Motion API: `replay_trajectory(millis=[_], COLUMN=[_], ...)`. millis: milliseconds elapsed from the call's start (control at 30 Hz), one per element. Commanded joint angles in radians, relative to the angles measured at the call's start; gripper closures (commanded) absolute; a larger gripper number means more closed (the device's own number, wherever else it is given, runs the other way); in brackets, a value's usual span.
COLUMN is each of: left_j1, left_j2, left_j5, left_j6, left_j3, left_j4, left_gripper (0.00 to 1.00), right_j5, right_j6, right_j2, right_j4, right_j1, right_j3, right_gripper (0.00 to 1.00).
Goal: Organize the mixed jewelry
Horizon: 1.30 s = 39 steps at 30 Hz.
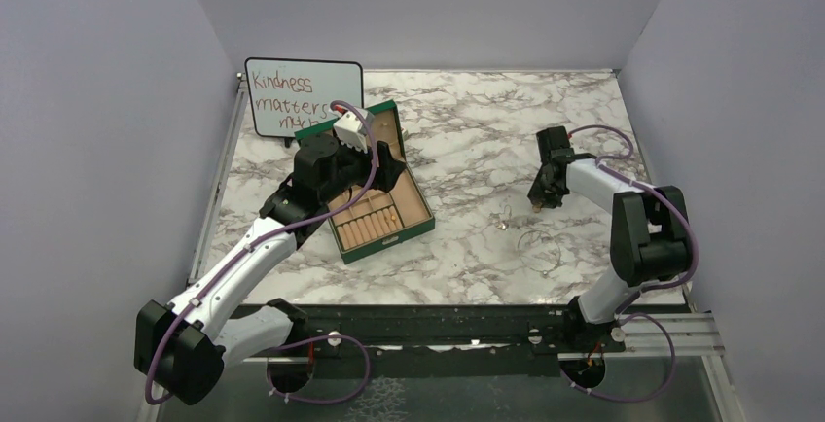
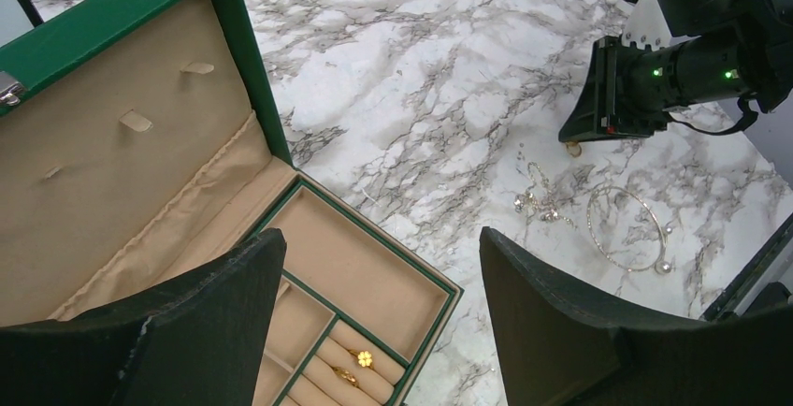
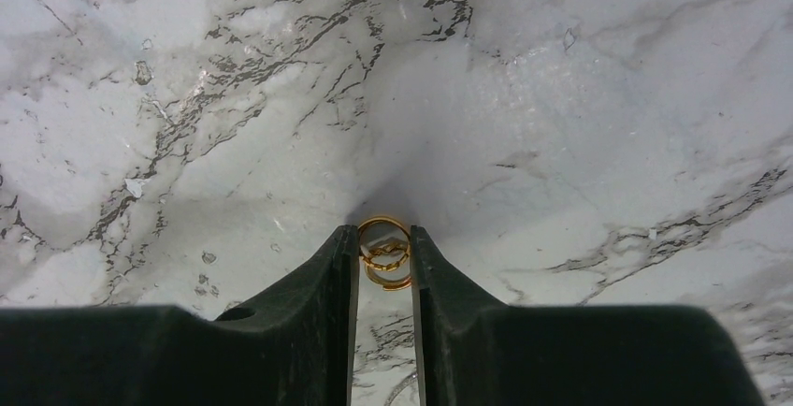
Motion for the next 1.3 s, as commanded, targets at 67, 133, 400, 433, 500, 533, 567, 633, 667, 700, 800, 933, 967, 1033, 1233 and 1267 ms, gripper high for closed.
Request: replay_trajectory(millis=[67, 133, 400, 433, 500, 533, 567, 633, 667, 700, 800, 933, 967, 1033, 1233, 1267], left_j1=[-0.004, -0.004, -0.004, -0.004, -0.007, -0.008, -0.011, -0.015, -0.017, -0.018, -0.018, -0.019, -0.021, -0.021, -0.022, -0.022], left_j2=[-0.006, -0.005, 0.001, 0.005, 0.012, 0.015, 0.019, 0.029, 0.034, 0.041, 0.046, 0.048, 0.05, 0.051, 0.066, 0.067], left_j5=[-0.014, -0.013, 0.021, 0.033, 0.063, 0.078, 0.092, 0.12, 0.125, 0.125, 0.119, 0.111, 0.108, 0.105, 0.125, 0.125], left_j6=[0.009, 0.006, -0.031, -0.045, -0.077, -0.094, -0.109, -0.128, -0.13, -0.131, -0.131, -0.161, -0.175, -0.211, -0.282, -0.282], left_j3=[-0.002, -0.002, -0.01, -0.012, -0.017, -0.02, -0.022, -0.024, -0.022, -0.018, -0.013, -0.023, -0.028, -0.042, -0.085, -0.085], left_j4=[0.034, 0.035, 0.062, 0.068, 0.082, 0.088, 0.096, 0.105, 0.106, 0.102, 0.096, 0.091, 0.092, 0.094, 0.122, 0.123], left_gripper=[0.23, 0.23, 0.22, 0.22, 0.22, 0.22, 0.22, 0.22, 0.22, 0.22, 0.22, 0.22, 0.22, 0.22, 0.24, 0.24], right_j5=[-0.003, -0.013, -0.127, -0.159, -0.215, -0.259, -0.285, -0.319, -0.318, -0.307, -0.308, -0.42, -0.454, -0.52, -0.585, -0.577], right_j6=[-0.009, -0.015, -0.086, -0.108, -0.14, -0.157, -0.171, -0.191, -0.19, -0.181, -0.137, -0.007, 0.029, 0.1, 0.161, 0.163], right_j2=[-0.048, -0.059, -0.1, -0.105, -0.116, -0.122, -0.129, -0.135, -0.133, -0.128, -0.102, -0.081, -0.082, -0.089, -0.071, -0.06], right_j4=[-0.004, -0.006, 0.033, 0.052, 0.09, 0.109, 0.131, 0.155, 0.15, 0.143, 0.133, 0.175, 0.195, 0.24, 0.273, 0.26], right_j1=[-0.008, -0.008, -0.008, -0.007, -0.004, 0.001, 0.01, 0.039, 0.06, 0.089, 0.17, 0.207, 0.211, 0.217, 0.229, 0.233], right_j3=[0.003, 0.007, -0.003, -0.011, -0.034, -0.043, -0.055, -0.065, -0.061, -0.053, -0.037, -0.046, -0.055, -0.076, -0.088, -0.084], right_gripper=[0.72, 0.72, 0.72, 0.72, 0.72, 0.71, 0.71, 0.71, 0.71, 0.71, 0.71, 0.71, 0.71, 0.71, 0.71, 0.71])
